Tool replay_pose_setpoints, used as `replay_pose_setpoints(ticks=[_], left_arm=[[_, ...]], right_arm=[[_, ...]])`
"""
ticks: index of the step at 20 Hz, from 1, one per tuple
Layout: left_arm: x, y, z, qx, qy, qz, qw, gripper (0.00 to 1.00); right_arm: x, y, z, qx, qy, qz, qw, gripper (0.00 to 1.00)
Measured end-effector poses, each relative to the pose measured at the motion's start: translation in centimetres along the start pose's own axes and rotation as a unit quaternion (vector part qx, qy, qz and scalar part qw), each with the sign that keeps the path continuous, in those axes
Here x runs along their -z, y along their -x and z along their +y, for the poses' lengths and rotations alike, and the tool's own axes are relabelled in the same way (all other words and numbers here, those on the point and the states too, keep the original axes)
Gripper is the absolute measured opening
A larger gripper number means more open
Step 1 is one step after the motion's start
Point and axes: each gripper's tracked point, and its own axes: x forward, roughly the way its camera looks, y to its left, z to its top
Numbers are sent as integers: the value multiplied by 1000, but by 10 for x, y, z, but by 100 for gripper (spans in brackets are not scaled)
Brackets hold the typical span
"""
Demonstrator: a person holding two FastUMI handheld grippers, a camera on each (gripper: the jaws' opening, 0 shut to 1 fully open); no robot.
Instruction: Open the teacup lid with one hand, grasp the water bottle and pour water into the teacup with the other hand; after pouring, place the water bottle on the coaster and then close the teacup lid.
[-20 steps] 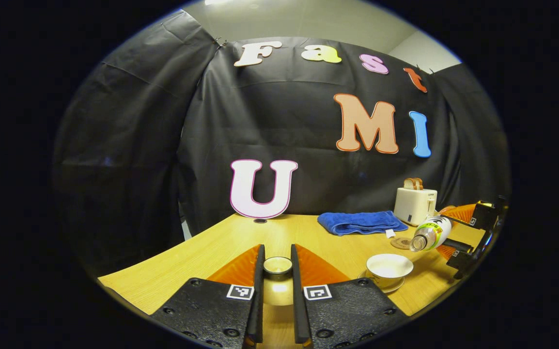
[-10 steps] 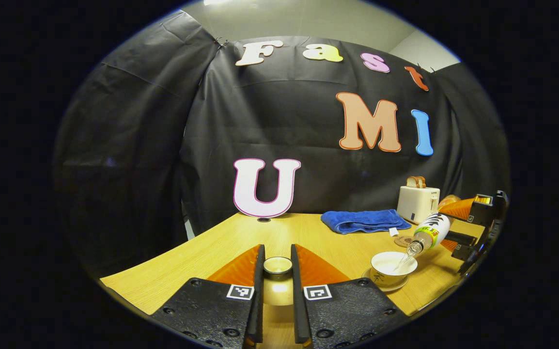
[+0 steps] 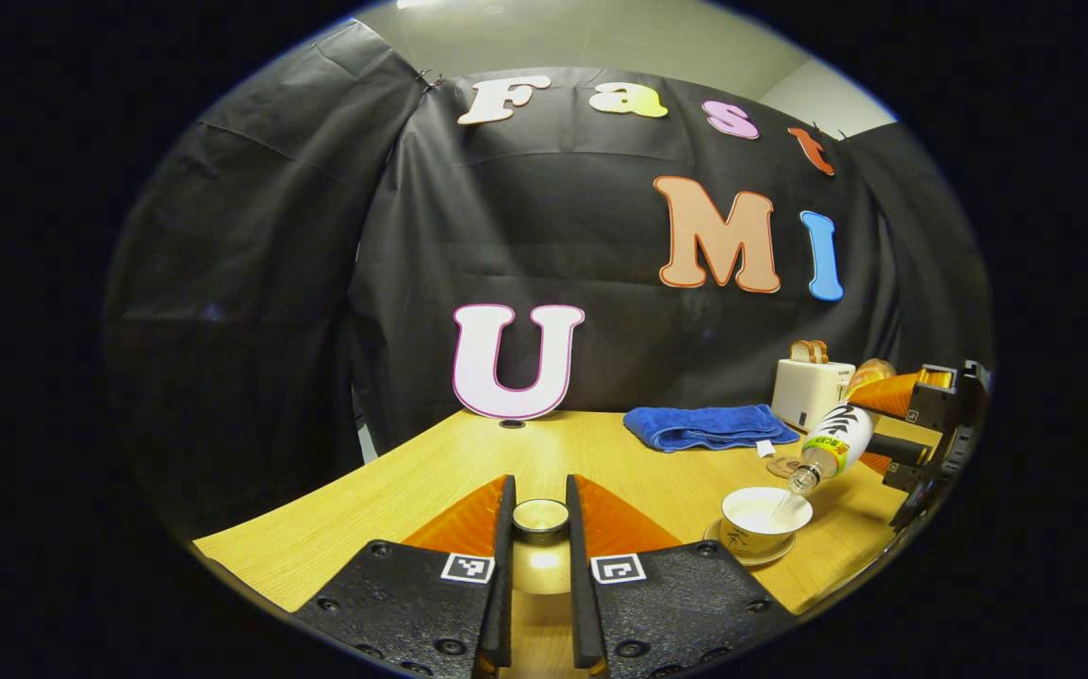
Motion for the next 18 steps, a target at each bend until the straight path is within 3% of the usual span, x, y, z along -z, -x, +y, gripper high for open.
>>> replay_pose_setpoints(ticks=[5, 8, 14, 18], left_arm=[[-1, 0, -2, 2, 2, 1, 1000, 23], [-3, 0, -5, 3, 0, -2, 1000, 23], [-2, -1, -9, 4, 4, 3, 1000, 23], [-2, -3, -15, 8, 4, 7, 1000, 23]], right_arm=[[-4, -5, -3, 3, 42, -15, 999, 62], [-3, -4, -2, -4, 30, -14, 999, 62], [3, 2, 19, -44, -104, 14, 994, 63], [-3, 10, 37, -75, -229, 31, 970, 63]])
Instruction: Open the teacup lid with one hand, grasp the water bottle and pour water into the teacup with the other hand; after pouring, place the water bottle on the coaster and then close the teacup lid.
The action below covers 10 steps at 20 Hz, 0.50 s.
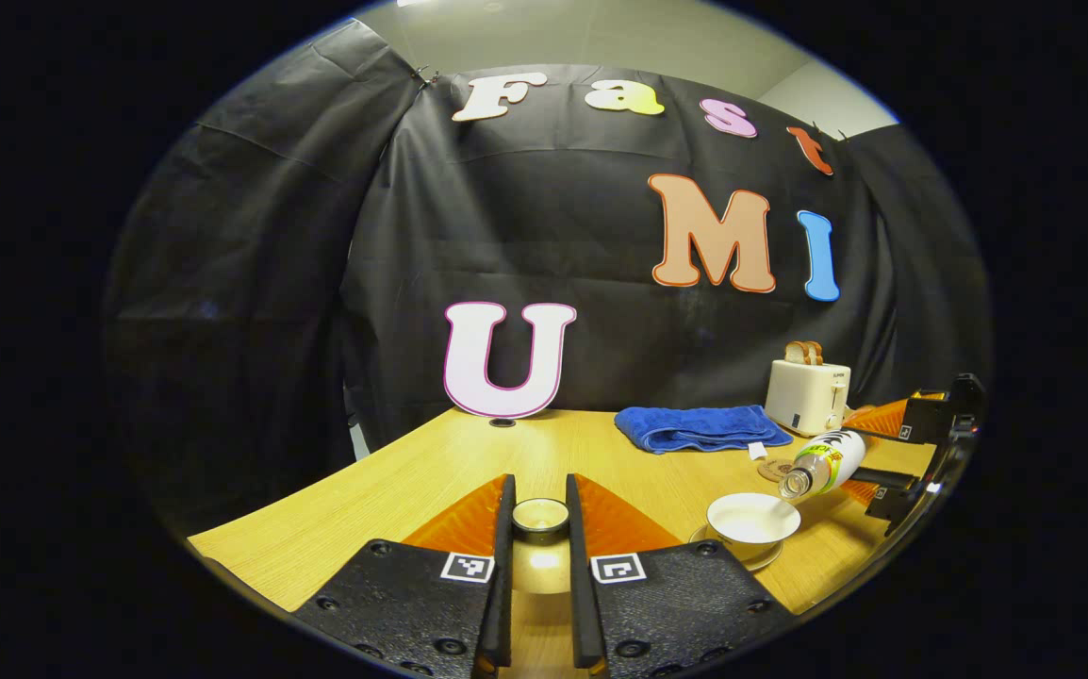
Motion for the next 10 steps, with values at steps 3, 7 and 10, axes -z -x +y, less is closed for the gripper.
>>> replay_pose_setpoints(ticks=[3, 7, 10], left_arm=[[-2, -1, -6, 3, -7, -2, 1000, 23], [-2, -2, -17, 10, -8, 0, 1000, 23], [-3, -2, -25, 19, -10, -1, 1000, 23]], right_arm=[[-4, 3, 1, -13, -78, 1, 997, 63], [-9, 5, 1, -29, -173, -2, 985, 63], [-10, 6, 1, -38, -229, -1, 973, 63]])
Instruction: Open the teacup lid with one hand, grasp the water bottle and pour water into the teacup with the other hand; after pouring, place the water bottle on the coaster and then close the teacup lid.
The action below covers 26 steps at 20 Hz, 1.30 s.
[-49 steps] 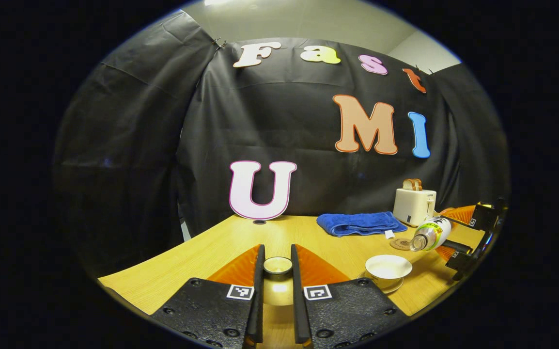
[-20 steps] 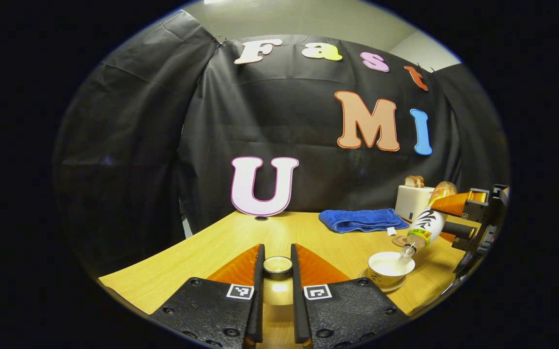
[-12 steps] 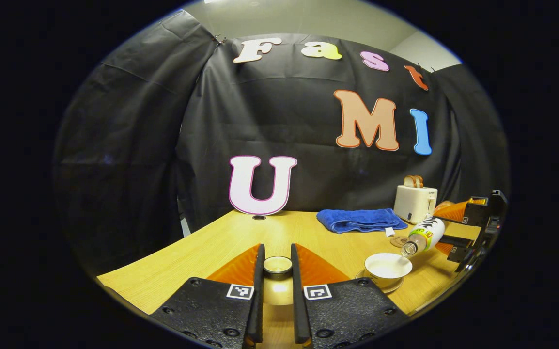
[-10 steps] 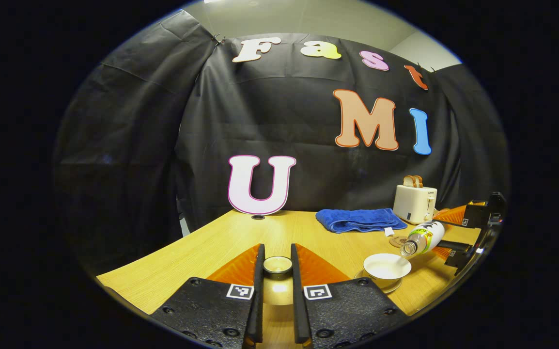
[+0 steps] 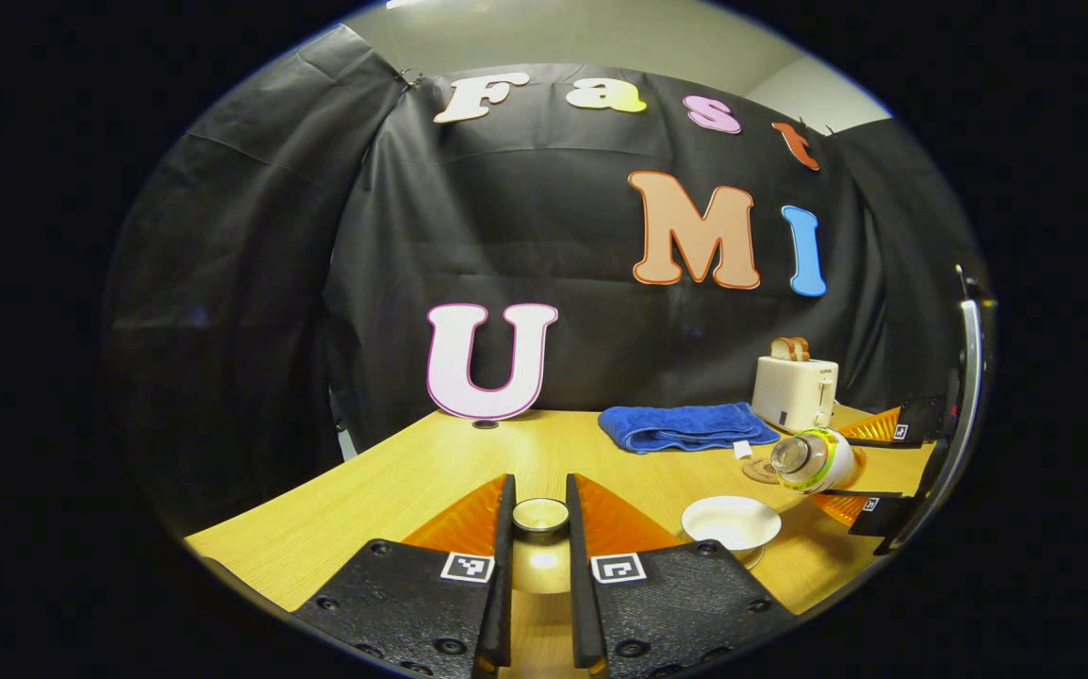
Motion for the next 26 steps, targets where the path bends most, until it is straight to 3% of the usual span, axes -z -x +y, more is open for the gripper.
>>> replay_pose_setpoints(ticks=[4, 9, 22, 26], left_arm=[[2, -3, -12, 12, -7, 2, 1000, 23], [0, -3, -19, 19, -9, -2, 1000, 23], [9, -8, -30, 34, -2, 7, 999, 23], [14, -8, -31, 38, 2, 11, 999, 23]], right_arm=[[-1, 3, -1, -20, -92, -2, 996, 63], [-5, -5, -19, -25, -196, -11, 980, 63], [16, -50, -60, 6, -394, -24, 919, 63], [35, -73, -73, 30, -449, -15, 893, 63]])
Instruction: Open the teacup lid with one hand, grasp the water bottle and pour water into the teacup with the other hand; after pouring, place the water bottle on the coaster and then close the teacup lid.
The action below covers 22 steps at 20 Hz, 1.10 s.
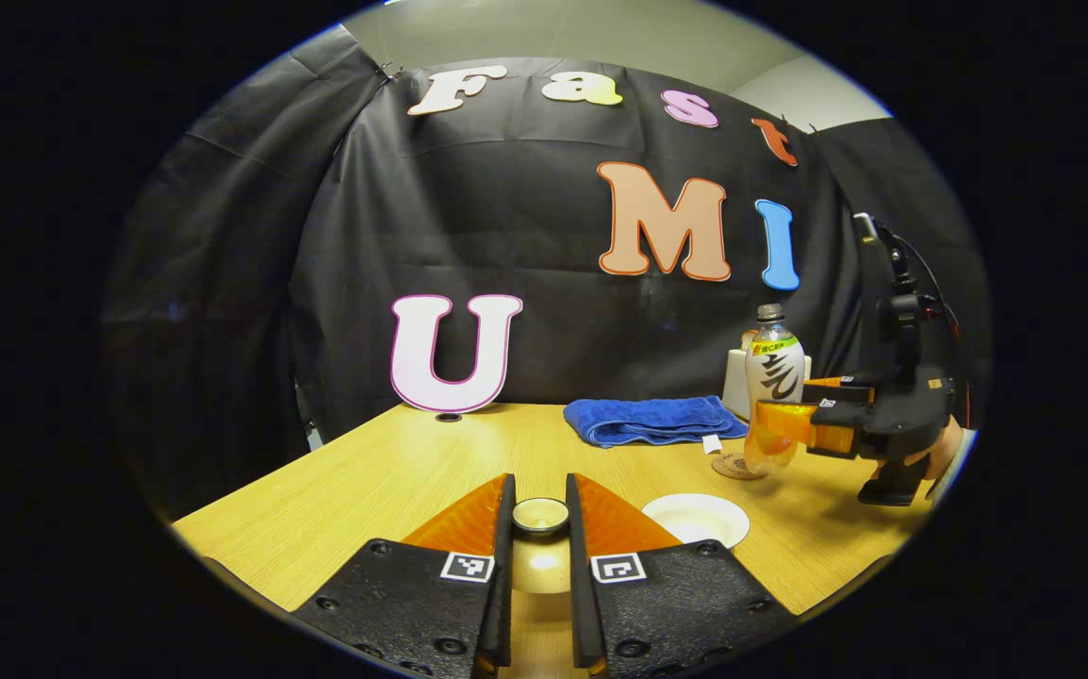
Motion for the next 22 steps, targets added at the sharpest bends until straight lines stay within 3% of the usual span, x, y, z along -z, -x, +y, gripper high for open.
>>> replay_pose_setpoints(ticks=[10, 22], left_arm=[[4, -1, -4, 11, 6, 0, 1000, 23], [8, -4, -3, 11, 6, 6, 1000, 23]], right_arm=[[34, -51, -39, 62, -94, 23, 993, 63], [43, -55, -43, 80, -105, 10, 991, 67]])
